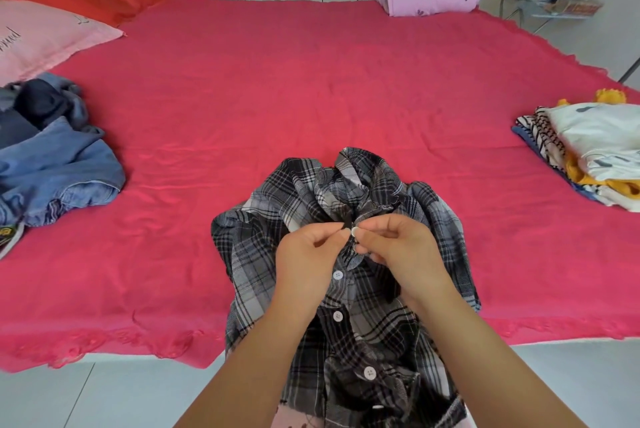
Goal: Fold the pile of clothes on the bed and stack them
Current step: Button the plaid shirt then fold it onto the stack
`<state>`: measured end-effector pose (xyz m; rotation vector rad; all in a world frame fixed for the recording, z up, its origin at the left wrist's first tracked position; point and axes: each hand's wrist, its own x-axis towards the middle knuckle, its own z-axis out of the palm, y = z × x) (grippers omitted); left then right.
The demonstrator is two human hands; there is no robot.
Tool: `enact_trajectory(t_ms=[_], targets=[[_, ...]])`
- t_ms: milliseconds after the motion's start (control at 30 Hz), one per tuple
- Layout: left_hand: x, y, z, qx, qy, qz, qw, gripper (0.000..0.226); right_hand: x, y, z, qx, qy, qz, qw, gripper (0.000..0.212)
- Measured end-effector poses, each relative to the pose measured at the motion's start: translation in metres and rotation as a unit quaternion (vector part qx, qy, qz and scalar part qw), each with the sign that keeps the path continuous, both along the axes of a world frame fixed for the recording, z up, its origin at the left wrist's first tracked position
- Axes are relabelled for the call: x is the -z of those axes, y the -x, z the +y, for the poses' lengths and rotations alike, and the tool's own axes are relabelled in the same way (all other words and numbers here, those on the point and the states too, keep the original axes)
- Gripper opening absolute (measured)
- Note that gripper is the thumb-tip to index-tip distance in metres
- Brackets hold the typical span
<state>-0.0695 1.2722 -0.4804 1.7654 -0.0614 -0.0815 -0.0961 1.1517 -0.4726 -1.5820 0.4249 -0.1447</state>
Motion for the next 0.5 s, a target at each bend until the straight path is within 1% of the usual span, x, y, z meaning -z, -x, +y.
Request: enact_trajectory(t_ms=[167,300,367,500], targets=[[0.002,0.006,0.003,0.011,-0.066,-0.067,0.996,0.013,-0.003,0.004,0.000,-0.010,-0.048,0.013,0.999,0.007],[0.002,0.011,0.007,0.049,-0.101,-0.099,0.989,0.012,-0.003,0.009,0.000,-0.019,-0.085,0.026,0.996,0.009],[0.003,0.012,0.010,0.062,-0.109,-0.096,0.988,0.014,0.000,0.011,0.001,-0.021,-0.086,0.035,0.996,0.008],[0.009,0.011,0.014,0.054,-0.080,-0.036,0.995,0.019,0.007,0.015,0.006,-0.017,-0.086,0.051,0.995,0.007]])
